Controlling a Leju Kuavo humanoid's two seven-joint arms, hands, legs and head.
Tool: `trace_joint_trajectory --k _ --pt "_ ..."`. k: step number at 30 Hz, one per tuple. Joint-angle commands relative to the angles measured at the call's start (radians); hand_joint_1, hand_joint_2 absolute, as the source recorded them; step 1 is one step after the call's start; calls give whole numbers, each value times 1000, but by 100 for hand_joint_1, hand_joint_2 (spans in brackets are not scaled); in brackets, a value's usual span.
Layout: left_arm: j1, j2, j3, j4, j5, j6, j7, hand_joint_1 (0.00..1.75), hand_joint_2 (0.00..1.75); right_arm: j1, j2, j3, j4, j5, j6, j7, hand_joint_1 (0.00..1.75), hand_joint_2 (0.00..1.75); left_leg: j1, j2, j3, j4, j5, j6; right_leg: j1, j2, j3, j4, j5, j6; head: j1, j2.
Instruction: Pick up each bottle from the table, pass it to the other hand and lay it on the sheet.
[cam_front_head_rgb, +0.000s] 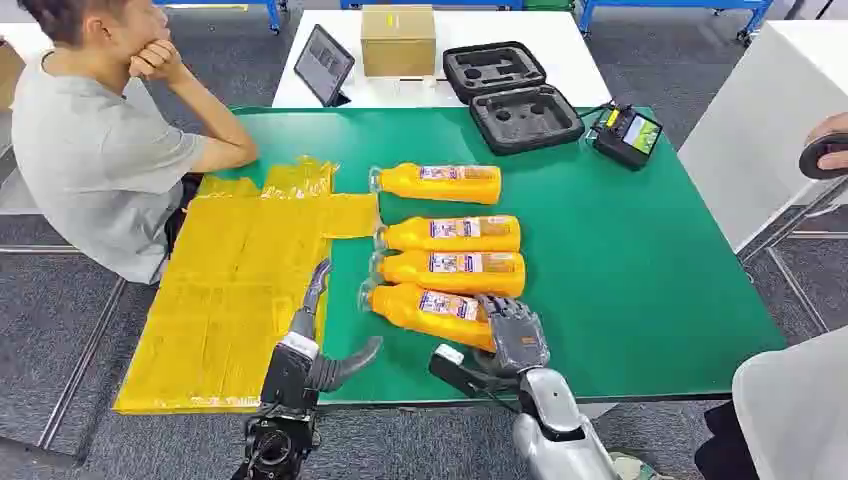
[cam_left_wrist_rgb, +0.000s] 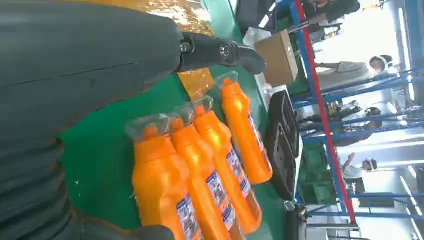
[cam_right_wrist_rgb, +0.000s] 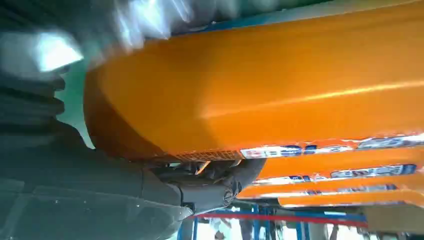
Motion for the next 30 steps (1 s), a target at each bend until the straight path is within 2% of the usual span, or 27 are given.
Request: trace_joint_trajectory --k 1,3,7,9,16,17,23,25,26,27,30 --pt "-41 9 -26 59 8 -1 11 0 175 47 -7 -54 139 -18 90 13 175 175 2 -4 4 -1 -1 -2 1 -2 6 -2 -1 -1 0 0" --pt "-41 9 -26 59 8 -1 11 0 175 47 -7 -54 139 -18 90 13 175 175 1 -3 9 -1 -3 -1 1 -1 10 -2 -5 -2 0 0" --pt "-41 11 -27 58 8 0 11 0 175 47 -5 -55 133 -21 91 9 175 175 2 -4 9 -2 -4 -4 1 -3 10 -3 -6 -1 0 0" --pt "-41 12 -27 57 10 3 10 0 175 49 6 -72 122 -87 93 -55 175 175 2 -4 9 -2 -4 -4 2 -2 11 -3 -6 -2 0 0" --pt "-41 12 -27 57 10 3 10 0 175 49 6 -72 122 -87 93 -55 175 175 2 -1 13 -1 -5 -2 1 1 14 -2 -6 -2 0 0" --pt "-41 11 -27 56 11 5 9 0 175 48 16 -91 115 -166 106 -126 175 175 2 -3 12 -2 -4 -3 2 0 12 -3 -5 -3 0 0" --pt "-36 8 -29 49 12 20 -17 0 175 70 33 -112 19 -391 88 -321 175 175 2 -1 11 -2 -5 -3 2 2 11 -2 -5 -3 0 0" --pt "-37 0 -25 49 35 22 -33 0 175 80 38 -116 -11 -454 93 -372 175 175 2 0 10 -1 -6 -3 2 3 11 -2 -4 -1 0 0" --pt "-36 -9 -19 49 56 27 -40 0 175 85 45 -120 -28 -494 94 -403 175 175 1 2 9 -2 -5 -2 1 4 19 -2 -2 -1 0 0" --pt "-37 -17 -15 50 82 23 -40 0 175 89 50 -123 -44 -540 106 -430 175 175 2 0 8 -2 -5 -3 1 3 18 -2 -3 -3 0 0" --pt "-47 -18 -25 65 103 24 -41 0 175 93 50 -119 -63 -591 105 -449 175 175 2 -1 6 0 -5 -2 2 2 18 -1 -3 -2 0 0"
